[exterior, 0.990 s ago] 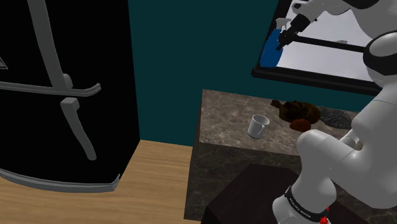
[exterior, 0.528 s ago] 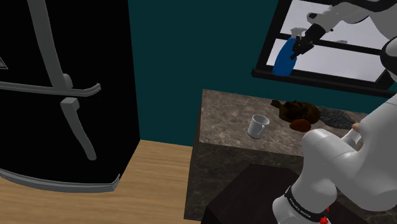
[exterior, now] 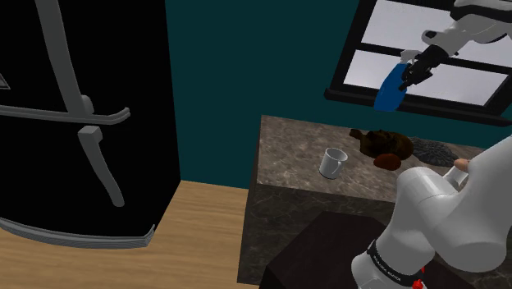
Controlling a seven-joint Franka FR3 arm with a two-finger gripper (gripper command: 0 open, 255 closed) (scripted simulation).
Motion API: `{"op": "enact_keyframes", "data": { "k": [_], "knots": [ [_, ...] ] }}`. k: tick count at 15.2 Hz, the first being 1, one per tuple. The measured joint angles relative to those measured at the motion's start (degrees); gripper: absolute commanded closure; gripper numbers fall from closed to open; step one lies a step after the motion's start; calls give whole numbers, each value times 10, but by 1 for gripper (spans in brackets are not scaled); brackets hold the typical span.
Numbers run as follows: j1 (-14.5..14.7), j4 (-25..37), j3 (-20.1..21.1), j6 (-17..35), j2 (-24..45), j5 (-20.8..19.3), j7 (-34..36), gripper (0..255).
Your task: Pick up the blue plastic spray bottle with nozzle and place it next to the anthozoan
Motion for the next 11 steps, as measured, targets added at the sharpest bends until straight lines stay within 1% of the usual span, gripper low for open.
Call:
{"op": "enact_keyframes", "data": {
  "k": [2, 3, 4, 5, 6, 8, 9, 11],
  "knots": [
    [-9, 0, -9, -4, -10, -11, -19, 255],
    [-25, -5, -6, -6, -10, -13, -30, 255],
    [-28, -2, -12, -10, -16, -19, -39, 255],
    [-43, -10, -10, -9, -18, -22, -52, 255],
    [-41, -5, -21, -12, -27, -31, -61, 255],
    [-53, 1, -31, -22, -38, -44, -82, 255],
    [-69, -10, -28, -18, -38, -46, -94, 255],
    [-71, -5, -41, -22, -50, -60, -111, 255]
  ]
}}
